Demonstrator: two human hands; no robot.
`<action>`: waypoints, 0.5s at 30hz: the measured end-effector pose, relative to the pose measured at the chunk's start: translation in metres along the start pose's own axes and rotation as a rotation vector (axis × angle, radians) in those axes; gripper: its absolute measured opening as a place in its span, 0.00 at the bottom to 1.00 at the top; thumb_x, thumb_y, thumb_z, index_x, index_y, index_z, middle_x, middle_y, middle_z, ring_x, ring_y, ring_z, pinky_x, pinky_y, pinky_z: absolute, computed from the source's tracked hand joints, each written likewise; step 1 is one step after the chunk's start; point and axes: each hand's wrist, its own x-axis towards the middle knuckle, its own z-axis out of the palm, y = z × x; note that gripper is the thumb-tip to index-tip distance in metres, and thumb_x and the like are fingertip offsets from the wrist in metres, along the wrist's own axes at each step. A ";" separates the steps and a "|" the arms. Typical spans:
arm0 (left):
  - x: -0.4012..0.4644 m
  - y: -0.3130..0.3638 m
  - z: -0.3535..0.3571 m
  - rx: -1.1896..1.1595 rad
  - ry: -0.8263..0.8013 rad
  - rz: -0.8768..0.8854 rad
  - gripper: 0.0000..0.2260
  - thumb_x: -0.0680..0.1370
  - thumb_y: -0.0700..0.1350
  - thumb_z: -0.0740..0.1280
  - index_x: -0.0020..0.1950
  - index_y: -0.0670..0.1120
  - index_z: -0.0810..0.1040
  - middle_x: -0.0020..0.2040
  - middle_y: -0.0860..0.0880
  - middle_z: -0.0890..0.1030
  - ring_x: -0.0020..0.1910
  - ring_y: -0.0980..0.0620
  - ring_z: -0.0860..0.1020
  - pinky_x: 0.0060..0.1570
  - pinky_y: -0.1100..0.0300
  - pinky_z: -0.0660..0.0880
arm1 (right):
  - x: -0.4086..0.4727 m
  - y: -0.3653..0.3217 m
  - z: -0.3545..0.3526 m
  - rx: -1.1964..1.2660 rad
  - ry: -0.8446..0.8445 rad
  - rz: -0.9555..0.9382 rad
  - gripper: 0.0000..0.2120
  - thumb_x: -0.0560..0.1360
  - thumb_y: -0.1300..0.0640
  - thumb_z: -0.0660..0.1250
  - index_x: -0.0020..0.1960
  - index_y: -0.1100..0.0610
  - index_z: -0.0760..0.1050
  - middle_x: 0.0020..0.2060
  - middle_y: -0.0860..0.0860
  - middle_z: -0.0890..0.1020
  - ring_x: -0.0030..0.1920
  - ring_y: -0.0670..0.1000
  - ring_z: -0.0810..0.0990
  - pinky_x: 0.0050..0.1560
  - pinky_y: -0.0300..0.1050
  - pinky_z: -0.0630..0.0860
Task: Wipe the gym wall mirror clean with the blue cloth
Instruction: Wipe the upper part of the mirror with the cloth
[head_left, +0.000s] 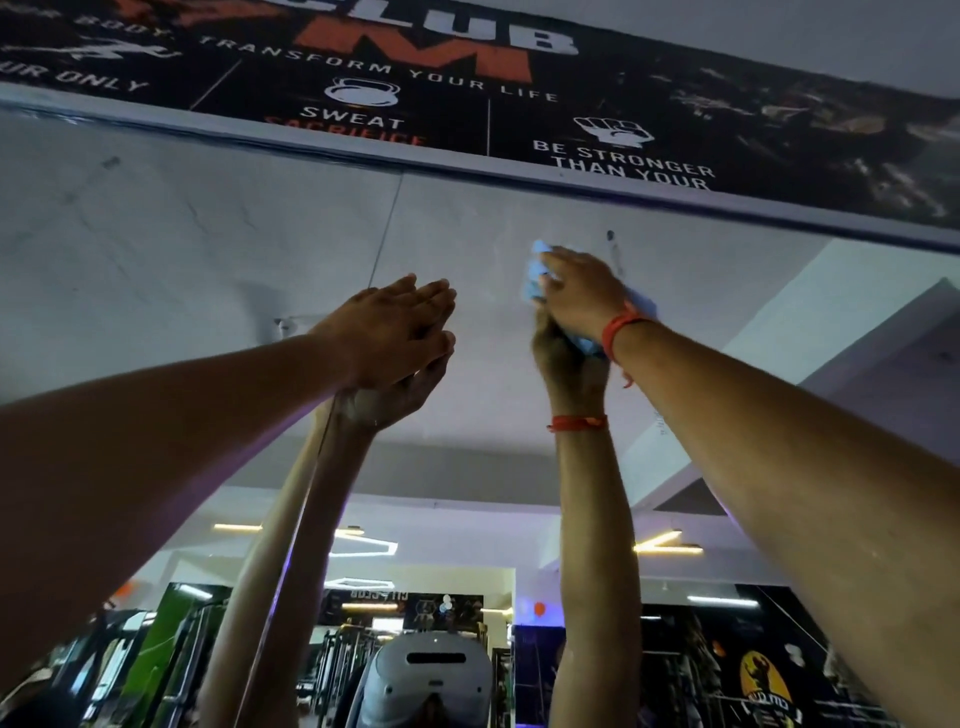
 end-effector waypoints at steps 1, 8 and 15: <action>0.000 0.001 0.000 0.001 0.005 -0.001 0.28 0.86 0.58 0.51 0.84 0.53 0.48 0.84 0.56 0.48 0.83 0.52 0.45 0.81 0.51 0.48 | -0.001 -0.012 0.002 -0.007 -0.065 -0.091 0.23 0.85 0.57 0.58 0.79 0.58 0.65 0.79 0.55 0.66 0.78 0.54 0.63 0.74 0.38 0.52; 0.000 0.002 0.000 -0.012 -0.004 -0.006 0.29 0.85 0.58 0.52 0.84 0.52 0.48 0.84 0.56 0.48 0.83 0.51 0.46 0.80 0.50 0.49 | 0.010 0.031 -0.012 -0.007 0.025 0.095 0.20 0.83 0.58 0.59 0.75 0.52 0.72 0.74 0.55 0.74 0.72 0.59 0.72 0.71 0.42 0.65; -0.009 0.009 0.005 -0.038 0.011 -0.045 0.30 0.85 0.59 0.53 0.84 0.52 0.48 0.84 0.54 0.48 0.83 0.50 0.46 0.80 0.49 0.49 | -0.047 -0.012 0.022 0.102 0.056 -0.207 0.20 0.84 0.59 0.61 0.75 0.55 0.72 0.73 0.45 0.72 0.73 0.45 0.68 0.71 0.28 0.51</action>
